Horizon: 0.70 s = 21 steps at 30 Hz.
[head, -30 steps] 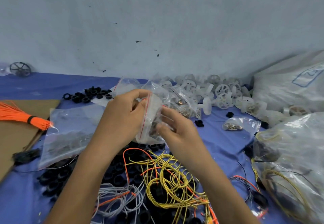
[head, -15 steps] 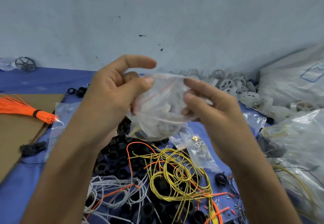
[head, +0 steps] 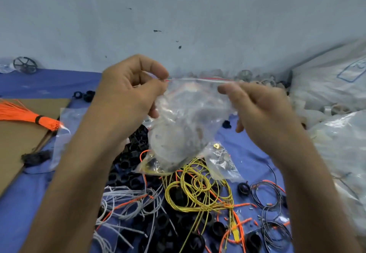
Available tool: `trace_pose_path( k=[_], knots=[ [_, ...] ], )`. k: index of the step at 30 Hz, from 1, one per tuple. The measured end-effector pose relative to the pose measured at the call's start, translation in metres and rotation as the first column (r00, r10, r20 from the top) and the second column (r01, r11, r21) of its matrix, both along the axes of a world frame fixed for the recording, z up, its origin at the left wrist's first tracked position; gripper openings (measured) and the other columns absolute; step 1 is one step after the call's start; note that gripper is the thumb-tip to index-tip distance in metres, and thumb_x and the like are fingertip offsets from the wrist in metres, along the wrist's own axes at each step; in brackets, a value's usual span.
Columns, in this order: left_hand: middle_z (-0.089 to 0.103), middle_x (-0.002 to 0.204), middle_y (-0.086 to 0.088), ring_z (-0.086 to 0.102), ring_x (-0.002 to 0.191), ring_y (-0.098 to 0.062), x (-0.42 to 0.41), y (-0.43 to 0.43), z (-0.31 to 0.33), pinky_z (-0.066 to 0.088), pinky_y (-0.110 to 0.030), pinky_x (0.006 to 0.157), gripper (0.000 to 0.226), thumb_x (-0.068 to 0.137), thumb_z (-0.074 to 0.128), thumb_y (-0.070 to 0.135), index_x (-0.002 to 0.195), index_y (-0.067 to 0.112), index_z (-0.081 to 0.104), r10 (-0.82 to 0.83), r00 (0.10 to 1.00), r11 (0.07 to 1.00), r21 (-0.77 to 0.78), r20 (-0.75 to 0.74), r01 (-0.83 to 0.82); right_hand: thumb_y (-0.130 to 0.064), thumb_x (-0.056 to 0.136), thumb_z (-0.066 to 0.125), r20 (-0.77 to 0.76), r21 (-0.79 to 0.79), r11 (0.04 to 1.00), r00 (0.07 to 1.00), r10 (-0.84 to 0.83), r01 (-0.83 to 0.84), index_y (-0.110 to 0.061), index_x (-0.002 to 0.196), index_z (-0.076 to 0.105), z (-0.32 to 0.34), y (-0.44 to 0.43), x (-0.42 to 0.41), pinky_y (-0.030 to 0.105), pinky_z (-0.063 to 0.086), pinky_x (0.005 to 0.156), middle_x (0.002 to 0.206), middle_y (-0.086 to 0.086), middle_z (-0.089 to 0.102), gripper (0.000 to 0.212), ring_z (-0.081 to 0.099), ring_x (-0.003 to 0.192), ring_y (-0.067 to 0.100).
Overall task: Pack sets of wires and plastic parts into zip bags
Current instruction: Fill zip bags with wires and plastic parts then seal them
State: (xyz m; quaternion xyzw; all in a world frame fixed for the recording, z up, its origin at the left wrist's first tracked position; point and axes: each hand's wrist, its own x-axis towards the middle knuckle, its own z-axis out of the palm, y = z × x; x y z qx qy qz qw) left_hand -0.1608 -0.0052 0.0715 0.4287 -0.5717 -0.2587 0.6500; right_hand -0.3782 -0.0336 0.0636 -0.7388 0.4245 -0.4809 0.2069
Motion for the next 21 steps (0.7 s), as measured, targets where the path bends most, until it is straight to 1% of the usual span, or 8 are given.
trace_pose_path(
  k=[2, 5, 8, 10, 12, 14, 17, 21],
  knots=[
    [0.052, 0.061, -0.004, 0.045, 0.046, -0.013, 0.000, -0.003, 0.001, 0.041, -0.021, 0.043, 0.017, 0.076, 0.066, 0.012, 0.074, 0.028, 0.070, -0.047, 0.997, 0.999, 0.000, -0.058, 0.047, -0.043, 0.098, 0.049, 0.080, 0.022, 0.997, 0.994, 0.077, -0.079, -0.013, 0.095, 0.074, 0.003, 0.004, 0.001, 0.020, 0.045, 0.051, 0.072, 0.020, 0.053, 0.039, 0.053, 0.051, 0.019],
    [0.050, 0.068, -0.012, 0.046, 0.049, -0.015, 0.007, -0.004, -0.001, 0.042, -0.021, 0.044, 0.016, 0.079, 0.066, 0.017, 0.077, 0.031, 0.072, -0.030, 0.999, 0.999, 0.016, -0.024, 0.031, -0.044, 0.096, 0.050, 0.232, 0.095, 0.985, 0.965, 0.121, -0.146, -0.025, 0.090, 0.076, 0.007, 0.008, 0.001, 0.020, 0.048, 0.054, 0.087, 0.010, 0.066, 0.033, 0.053, 0.058, 0.011],
    [0.049, 0.071, -0.008, 0.047, 0.056, -0.014, 0.010, -0.008, -0.008, 0.045, -0.022, 0.050, 0.013, 0.086, 0.062, 0.026, 0.083, 0.035, 0.072, -0.084, 0.996, 0.994, 0.078, 0.029, 0.082, -0.050, 0.092, 0.049, 0.217, 0.172, 0.972, 0.969, 0.120, -0.159, -0.029, 0.101, 0.077, 0.007, 0.006, -0.001, 0.012, 0.045, 0.053, 0.077, -0.001, 0.058, 0.036, 0.054, 0.060, 0.006],
    [0.048, 0.071, -0.001, 0.047, 0.062, -0.011, 0.012, -0.007, -0.011, 0.048, -0.027, 0.059, 0.015, 0.091, 0.056, 0.041, 0.087, 0.038, 0.070, -0.121, 0.985, 0.988, 0.112, 0.120, 0.107, -0.053, 0.094, 0.047, 0.200, 0.202, 0.969, 0.975, 0.098, -0.139, -0.031, 0.105, 0.076, 0.004, 0.004, -0.002, 0.006, 0.042, 0.051, 0.071, -0.013, 0.058, 0.037, 0.054, 0.057, 0.004],
    [0.051, 0.075, 0.002, 0.051, 0.067, -0.011, 0.018, -0.003, -0.011, 0.050, -0.036, 0.069, 0.032, 0.090, 0.050, 0.063, 0.092, 0.037, 0.070, -0.157, 0.950, 0.981, 0.157, 0.272, 0.117, -0.052, 0.098, 0.046, 0.211, 0.234, 0.966, 0.975, 0.063, -0.113, -0.031, 0.106, 0.075, 0.002, 0.000, -0.004, 0.009, 0.045, 0.056, 0.071, -0.014, 0.059, 0.036, 0.055, 0.059, 0.006],
    [0.058, 0.078, 0.012, 0.054, 0.068, -0.003, 0.025, 0.004, -0.008, 0.049, -0.023, 0.068, 0.042, 0.084, 0.049, 0.073, 0.096, 0.039, 0.068, -0.195, 0.879, 0.977, 0.163, 0.435, 0.136, -0.051, 0.098, 0.046, 0.233, 0.256, 0.962, 0.972, 0.031, -0.092, -0.031, 0.104, 0.075, 0.001, -0.004, -0.004, 0.015, 0.047, 0.057, 0.074, -0.011, 0.058, 0.036, 0.056, 0.061, 0.009],
    [0.059, 0.083, 0.017, 0.053, 0.058, 0.001, 0.030, 0.011, -0.004, 0.040, -0.004, 0.055, 0.033, 0.080, 0.064, 0.066, 0.097, 0.038, 0.068, -0.161, 0.818, 0.987, 0.115, 0.552, 0.116, -0.051, 0.098, 0.046, 0.226, 0.261, 0.963, 0.974, 0.011, -0.071, -0.032, 0.103, 0.075, 0.000, -0.006, -0.005, 0.009, 0.042, 0.052, 0.071, -0.009, 0.059, 0.036, 0.055, 0.055, 0.009],
    [0.061, 0.075, 0.013, 0.049, 0.054, -0.002, 0.030, 0.011, -0.003, 0.037, -0.006, 0.051, 0.018, 0.080, 0.068, 0.050, 0.091, 0.036, 0.069, -0.039, 0.841, 0.998, 0.062, 0.539, 0.007, -0.049, 0.098, 0.046, 0.257, 0.267, 0.960, 0.966, 0.015, -0.086, -0.029, 0.102, 0.076, -0.001, -0.008, -0.005, 0.009, 0.042, 0.052, 0.069, -0.015, 0.060, 0.035, 0.054, 0.055, 0.008]
  ],
)
